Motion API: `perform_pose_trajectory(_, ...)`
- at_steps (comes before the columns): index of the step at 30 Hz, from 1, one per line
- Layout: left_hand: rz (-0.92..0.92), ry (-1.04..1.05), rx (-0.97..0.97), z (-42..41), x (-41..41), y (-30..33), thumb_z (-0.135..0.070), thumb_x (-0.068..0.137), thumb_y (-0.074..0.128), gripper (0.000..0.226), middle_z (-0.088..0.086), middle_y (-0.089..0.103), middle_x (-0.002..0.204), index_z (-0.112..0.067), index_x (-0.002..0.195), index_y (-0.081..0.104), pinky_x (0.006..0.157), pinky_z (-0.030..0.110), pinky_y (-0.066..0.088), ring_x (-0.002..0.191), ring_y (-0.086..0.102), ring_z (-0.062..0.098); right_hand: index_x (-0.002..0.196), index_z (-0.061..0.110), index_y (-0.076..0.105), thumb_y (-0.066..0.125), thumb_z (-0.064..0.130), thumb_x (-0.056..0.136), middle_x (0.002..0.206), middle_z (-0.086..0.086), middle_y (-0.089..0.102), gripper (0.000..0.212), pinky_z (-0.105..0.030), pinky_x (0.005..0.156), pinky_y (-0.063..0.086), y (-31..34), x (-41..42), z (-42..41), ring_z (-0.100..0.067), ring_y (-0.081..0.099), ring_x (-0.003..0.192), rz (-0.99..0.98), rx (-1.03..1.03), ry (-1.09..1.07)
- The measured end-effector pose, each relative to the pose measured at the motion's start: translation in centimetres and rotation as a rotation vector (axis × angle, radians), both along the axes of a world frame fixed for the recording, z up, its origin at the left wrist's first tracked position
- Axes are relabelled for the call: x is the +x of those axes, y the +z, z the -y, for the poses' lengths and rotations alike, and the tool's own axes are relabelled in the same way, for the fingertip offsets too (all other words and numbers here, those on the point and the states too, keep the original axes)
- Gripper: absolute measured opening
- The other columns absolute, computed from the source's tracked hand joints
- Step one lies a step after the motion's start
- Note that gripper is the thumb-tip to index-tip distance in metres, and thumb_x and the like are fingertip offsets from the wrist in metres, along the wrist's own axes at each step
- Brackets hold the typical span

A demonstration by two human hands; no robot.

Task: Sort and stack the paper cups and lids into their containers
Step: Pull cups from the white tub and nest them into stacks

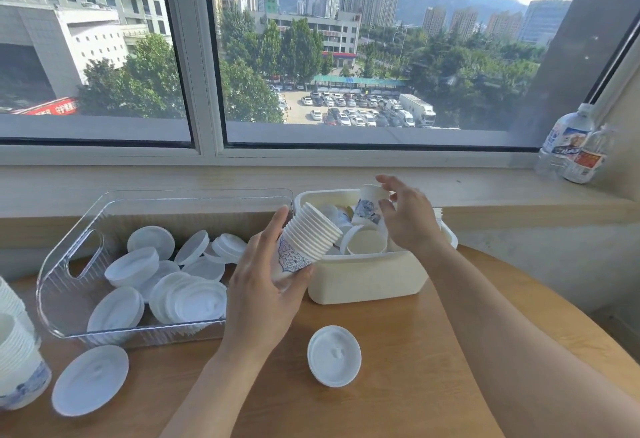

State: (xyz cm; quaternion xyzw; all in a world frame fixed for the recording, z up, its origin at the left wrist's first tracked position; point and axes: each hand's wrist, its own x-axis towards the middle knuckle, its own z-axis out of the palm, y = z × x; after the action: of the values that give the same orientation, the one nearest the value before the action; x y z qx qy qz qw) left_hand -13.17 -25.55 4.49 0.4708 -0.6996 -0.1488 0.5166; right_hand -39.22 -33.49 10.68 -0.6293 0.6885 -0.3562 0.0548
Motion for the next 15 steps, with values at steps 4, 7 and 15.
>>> perform_pose_trajectory(4, 0.006, 0.008, -0.016, -0.1, 0.0, 0.1, -0.032, 0.086, 0.084, 0.095, -0.017, 0.057, 0.132, -0.051, 0.158, 0.025, 0.090, 0.024, 0.045, 0.118, 0.049, -0.011, 0.129, 0.027, 0.067, 0.060, 0.012, 0.099, 0.121, 0.002, 0.068, 0.034, -0.030, 0.083, 0.046, 0.2, 0.1, -0.7, -0.015, 0.061, 0.097, 0.031, -0.075, -0.016)
perform_pose_trajectory(7, 0.011, 0.011, -0.014, -0.2, 0.0, 0.2, -0.032, 0.085, 0.084, 0.095, -0.015, 0.059, 0.131, -0.049, 0.158, 0.026, 0.087, 0.018, 0.043, 0.117, 0.052, -0.004, 0.113, 0.026, 0.075, 0.063, 0.016, 0.098, 0.102, 0.007, 0.073, 0.021, -0.031, 0.075, 0.048, 1.2, 0.3, -1.9, -0.012, 0.063, 0.085, 0.046, -0.153, -0.037)
perform_pose_trajectory(15, 0.010, 0.015, -0.029, -1.2, -0.3, 0.8, -0.032, 0.085, 0.084, 0.095, -0.019, 0.058, 0.128, -0.053, 0.157, 0.026, 0.083, 0.006, 0.040, 0.117, 0.048, -0.014, 0.100, 0.032, 0.076, 0.072, 0.016, 0.098, 0.092, 0.011, 0.075, 0.016, -0.019, 0.076, 0.052, 3.7, 1.8, -8.2, -0.008, 0.066, 0.081, 0.342, -0.318, 0.204)
